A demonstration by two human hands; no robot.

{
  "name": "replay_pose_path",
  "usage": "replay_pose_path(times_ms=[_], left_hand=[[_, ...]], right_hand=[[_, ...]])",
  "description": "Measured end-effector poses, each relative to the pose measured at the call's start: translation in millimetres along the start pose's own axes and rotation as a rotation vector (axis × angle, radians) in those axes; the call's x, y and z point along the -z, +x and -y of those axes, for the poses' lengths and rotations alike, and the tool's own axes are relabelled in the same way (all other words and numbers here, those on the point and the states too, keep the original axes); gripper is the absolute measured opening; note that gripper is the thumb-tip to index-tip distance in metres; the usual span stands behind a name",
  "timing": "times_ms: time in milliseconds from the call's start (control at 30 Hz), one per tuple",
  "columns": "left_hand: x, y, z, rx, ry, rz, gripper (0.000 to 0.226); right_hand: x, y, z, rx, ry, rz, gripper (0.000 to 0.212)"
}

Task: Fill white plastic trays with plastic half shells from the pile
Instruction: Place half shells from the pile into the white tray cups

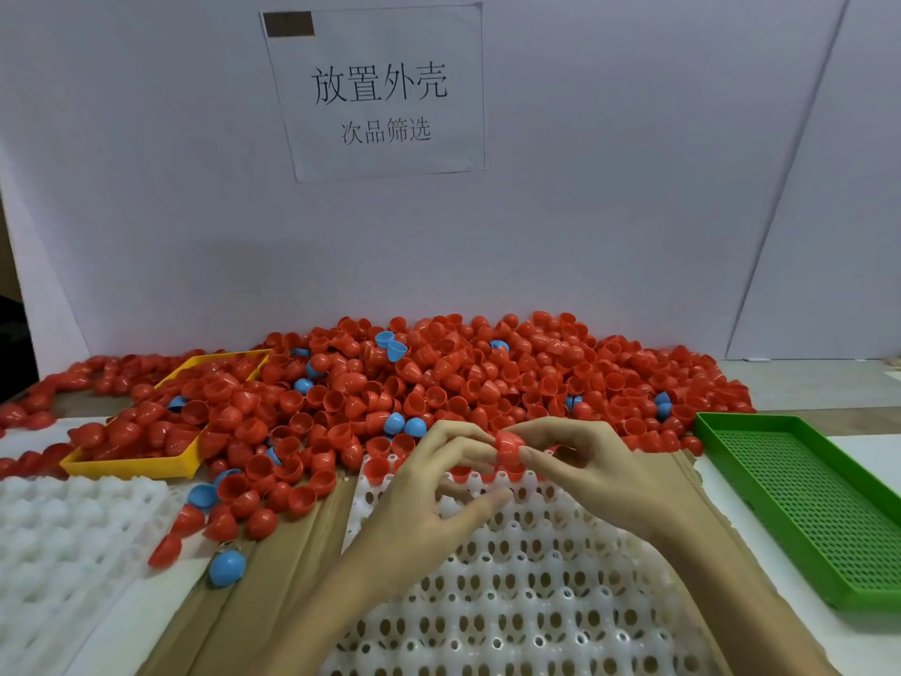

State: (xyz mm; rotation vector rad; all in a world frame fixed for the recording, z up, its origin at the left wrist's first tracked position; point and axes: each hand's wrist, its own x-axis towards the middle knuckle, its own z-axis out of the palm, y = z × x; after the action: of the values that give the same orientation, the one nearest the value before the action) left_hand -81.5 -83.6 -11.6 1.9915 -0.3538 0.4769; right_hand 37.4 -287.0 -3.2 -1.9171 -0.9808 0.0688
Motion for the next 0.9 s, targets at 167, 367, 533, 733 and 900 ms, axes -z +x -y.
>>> replay_pose_path(times_ms=[167, 367, 533, 733, 900], left_hand=[[5.6, 1.7, -3.6, 0.144, -0.25, -0.014, 0.019], [2.3, -0.3, -2.6, 0.135, -0.117, -0.066, 0.028], [-5.7, -1.3, -5.3, 0.033, 0.015, -0.24, 0.016], [40.3, 4.8, 5.2, 0.064, 0.357, -0.354, 0.015], [87.1, -0.5, 17.4, 0.111, 0.694, -0.153, 0.012]], right_hand=[[2.6, -5.7, 9.4, -0.074, 0.062, 0.035, 0.034], [4.7, -7.4, 12.9, -0.096, 0.126, 0.15, 0.05], [-2.8, -7.9, 16.8, -0.075, 0.182, 0.269, 0.041], [6.3, -9.1, 15.3, -0.121, 0.224, 0.172, 0.035], [13.1, -9.1, 8.8, -0.185, 0.239, 0.036, 0.038]])
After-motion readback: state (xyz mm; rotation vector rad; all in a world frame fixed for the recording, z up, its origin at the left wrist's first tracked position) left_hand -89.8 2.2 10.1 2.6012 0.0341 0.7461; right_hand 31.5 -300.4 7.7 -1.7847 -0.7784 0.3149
